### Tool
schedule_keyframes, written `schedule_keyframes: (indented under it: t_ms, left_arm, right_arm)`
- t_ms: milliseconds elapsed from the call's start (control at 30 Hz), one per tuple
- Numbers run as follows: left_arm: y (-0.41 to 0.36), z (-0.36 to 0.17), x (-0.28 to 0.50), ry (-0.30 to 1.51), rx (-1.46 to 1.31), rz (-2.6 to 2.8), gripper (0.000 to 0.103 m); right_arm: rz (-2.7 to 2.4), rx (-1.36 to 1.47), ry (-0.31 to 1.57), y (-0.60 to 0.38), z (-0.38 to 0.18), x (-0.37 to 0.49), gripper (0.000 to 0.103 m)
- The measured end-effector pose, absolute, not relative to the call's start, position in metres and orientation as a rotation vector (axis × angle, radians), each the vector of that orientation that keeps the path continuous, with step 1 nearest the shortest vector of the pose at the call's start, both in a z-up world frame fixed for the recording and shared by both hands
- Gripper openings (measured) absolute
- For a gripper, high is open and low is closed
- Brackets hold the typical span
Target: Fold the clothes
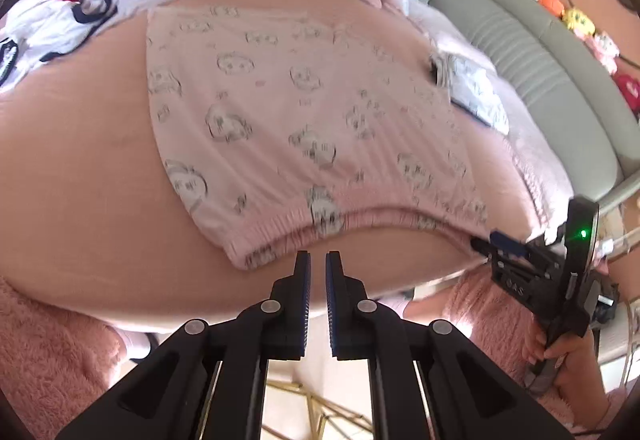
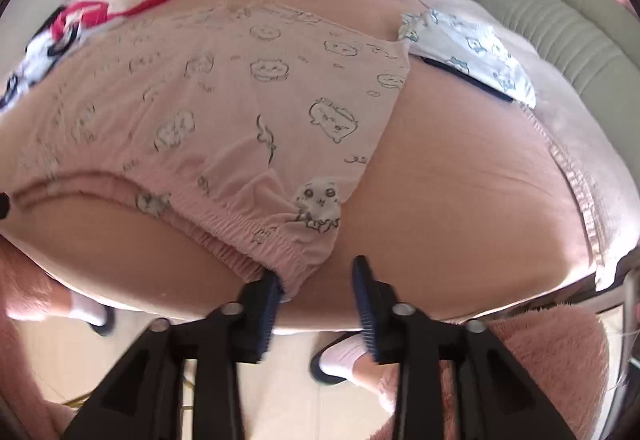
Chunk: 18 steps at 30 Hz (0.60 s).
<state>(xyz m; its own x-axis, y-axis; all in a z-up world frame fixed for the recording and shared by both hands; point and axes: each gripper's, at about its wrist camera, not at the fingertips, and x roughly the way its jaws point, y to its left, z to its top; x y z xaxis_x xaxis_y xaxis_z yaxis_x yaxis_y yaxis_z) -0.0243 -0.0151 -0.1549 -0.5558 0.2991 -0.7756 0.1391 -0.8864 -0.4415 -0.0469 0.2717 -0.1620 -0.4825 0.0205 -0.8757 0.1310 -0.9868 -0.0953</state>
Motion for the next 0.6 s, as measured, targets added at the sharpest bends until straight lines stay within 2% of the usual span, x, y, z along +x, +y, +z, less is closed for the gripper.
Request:
schedule_keyframes:
  t_ms: [133, 267, 400, 433, 500, 567, 600]
  left_arm:
    - [-0.029, -0.162, -0.04, -0.816, -1.452, 2.619, 0.006]
    - [-0.033, -0.183, -0.042, -0.823, -1.634, 2.617, 0.006]
    - [-0.043, -0.182, -0.024, -1.01, -1.512, 2.6, 0.006]
    - [-0.046, -0.181, -0.023, -1.036, -1.497, 2.61, 0.006]
    - [-0.05, -0.179, -0.02, -1.083, -1.471, 2.63, 0.007]
    - [-0.055, -0.182, -0.02, -1.147, -1.472, 2.631, 0.018]
    - [-0.058, -0.183, -0.019, -1.177, -1.468, 2.625, 0.031]
  right_arm:
    - [-2.557, 1.483, -0.078, 0.285, -0.144, -0.041, 0.04]
    - [-2.481, 1.376, -0.429, 0.296, -0.136, -0.041, 0.04]
    - [-2.608, 1.492, -0.385, 0.302, -0.155, -0.057, 0.042]
    - [-2.572, 1.552, -0.405, 0.304, -0.166, -0.061, 0.042]
    - [-2.457, 1.565, -0.558, 0.307, -0.183, -0.063, 0.042]
    - [-2.387, 1.569, -0.672, 0.308, -0.194, -0.064, 0.042]
    - [-2.396, 1.576, -0.661, 0.306, -0.195, -0.066, 0.042]
